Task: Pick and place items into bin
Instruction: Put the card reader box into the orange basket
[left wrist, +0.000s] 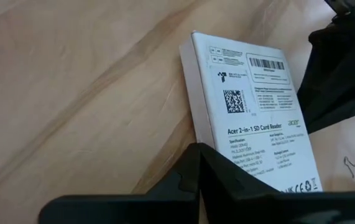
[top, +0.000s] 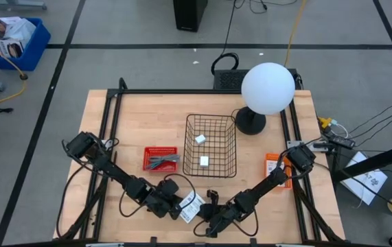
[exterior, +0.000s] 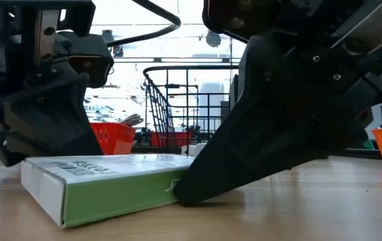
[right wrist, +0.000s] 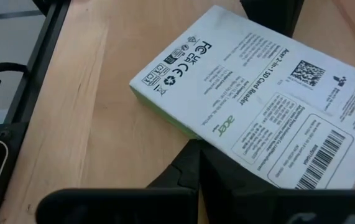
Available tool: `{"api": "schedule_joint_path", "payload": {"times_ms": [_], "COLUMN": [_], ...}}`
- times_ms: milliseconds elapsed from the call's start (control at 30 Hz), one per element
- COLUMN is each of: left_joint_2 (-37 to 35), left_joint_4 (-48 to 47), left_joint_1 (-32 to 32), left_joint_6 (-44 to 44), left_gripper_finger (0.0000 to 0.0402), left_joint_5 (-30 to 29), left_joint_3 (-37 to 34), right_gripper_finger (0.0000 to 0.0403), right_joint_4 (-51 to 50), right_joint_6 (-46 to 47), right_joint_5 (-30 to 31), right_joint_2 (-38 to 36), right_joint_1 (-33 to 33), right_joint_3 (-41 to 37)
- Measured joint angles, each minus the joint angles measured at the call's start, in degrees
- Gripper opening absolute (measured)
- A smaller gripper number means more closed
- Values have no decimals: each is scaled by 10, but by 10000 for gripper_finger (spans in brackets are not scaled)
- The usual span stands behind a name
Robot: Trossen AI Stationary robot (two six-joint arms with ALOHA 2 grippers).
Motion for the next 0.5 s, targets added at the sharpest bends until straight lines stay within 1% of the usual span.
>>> {"api": "schedule_joint_path", "payload": {"times_ms": [100, 233, 333, 433, 500], "left_joint_2": [0, -1, -1, -2, -2], "left_joint_4": [0, -6, -7, -10, -10], "left_joint_1": [0, 0, 0, 0, 0], "left_joint_6": [-1, -1, -1, -1, -1], "left_gripper_finger": [12, 4, 9, 12, 6], "left_joint_5": [2, 3, 3, 3, 2], "left_joint_3": [0, 1, 1, 1, 2], "right_gripper_finger": [0, 0, 0, 0, 0], "right_joint_4": [7, 43, 60, 83, 93], "right_joint_6": [-23, -66, -90, -113, -128], "right_joint_5": [7, 25, 39, 42, 43], "right_joint_2": [0, 2, 2, 2, 1], "right_joint_1": [3, 10, 12, 12, 12], "right_joint_3": [0, 0, 0, 0, 0]}}
